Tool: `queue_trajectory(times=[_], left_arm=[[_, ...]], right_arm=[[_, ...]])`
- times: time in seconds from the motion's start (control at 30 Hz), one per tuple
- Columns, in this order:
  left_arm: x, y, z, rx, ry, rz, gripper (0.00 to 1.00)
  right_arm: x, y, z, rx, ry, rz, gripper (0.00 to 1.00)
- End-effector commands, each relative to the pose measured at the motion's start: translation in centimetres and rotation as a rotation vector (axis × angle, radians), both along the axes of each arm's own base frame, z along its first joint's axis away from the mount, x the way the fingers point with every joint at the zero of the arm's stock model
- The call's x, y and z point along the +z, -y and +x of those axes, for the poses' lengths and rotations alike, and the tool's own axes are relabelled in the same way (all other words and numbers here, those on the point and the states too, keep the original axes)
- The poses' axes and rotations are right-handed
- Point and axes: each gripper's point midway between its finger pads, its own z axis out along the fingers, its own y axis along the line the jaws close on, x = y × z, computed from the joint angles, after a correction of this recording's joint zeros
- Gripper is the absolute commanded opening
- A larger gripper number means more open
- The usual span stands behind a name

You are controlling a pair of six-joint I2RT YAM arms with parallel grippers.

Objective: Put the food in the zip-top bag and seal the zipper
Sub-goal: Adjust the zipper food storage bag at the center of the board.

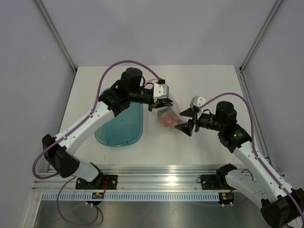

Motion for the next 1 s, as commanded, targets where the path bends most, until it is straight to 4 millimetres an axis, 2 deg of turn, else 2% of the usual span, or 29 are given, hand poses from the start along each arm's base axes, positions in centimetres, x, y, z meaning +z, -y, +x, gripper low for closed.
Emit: queue_trajectory(times=[0.0, 0.07, 0.2, 0.23, 0.5, 0.63, 0.67, 0.7, 0.77, 0.8, 0.97], left_arm=[[3.6, -0.7, -1.5, -0.042, 0.081, -0.084, 0.00], [4.0, -1.0, -1.7, -0.035, 0.088, -0.093, 0.00], [3.6, -1.5, -1.9, -0.013, 0.090, -0.092, 0.00], [3.4, -1.5, -1.9, -0.007, 0.088, -0.088, 0.00], [2.8, -1.6, -2.2, -0.010, 0.061, -0.083, 0.00], [2.6, -1.6, -2.4, -0.018, 0.047, -0.085, 0.00], [2.5, -1.6, -2.4, -0.019, 0.043, -0.084, 0.00], [2.5, -1.5, -2.4, -0.019, 0.044, -0.084, 0.00], [2.5, -1.5, -2.5, -0.024, 0.043, -0.088, 0.00], [2.5, -1.5, -2.4, -0.024, 0.042, -0.086, 0.00], [2.7, -1.3, -2.4, -0.034, 0.042, -0.088, 0.00]], right_arm=[[0.7, -1.1, -2.9, 0.173, -0.094, -0.014, 0.75], [0.7, -1.2, -2.8, 0.177, -0.110, -0.022, 0.72], [0.4, -0.7, -2.6, 0.127, -0.088, -0.012, 0.09], [0.0, -0.3, -2.7, 0.095, -0.089, -0.010, 0.00], [0.4, 0.6, -3.6, 0.056, -0.060, 0.009, 0.00], [1.5, 0.8, -2.5, -0.007, -0.031, 0.041, 0.00], [1.8, 1.1, -1.6, -0.052, -0.017, 0.042, 0.06], [2.5, 1.0, -0.9, -0.070, 0.005, 0.063, 0.25], [2.8, 0.7, -0.1, -0.079, 0.000, 0.079, 0.34], [3.6, 0.4, 0.3, -0.074, 0.022, 0.100, 0.48], [4.1, -1.4, 1.2, 0.002, -0.006, 0.100, 0.52]])
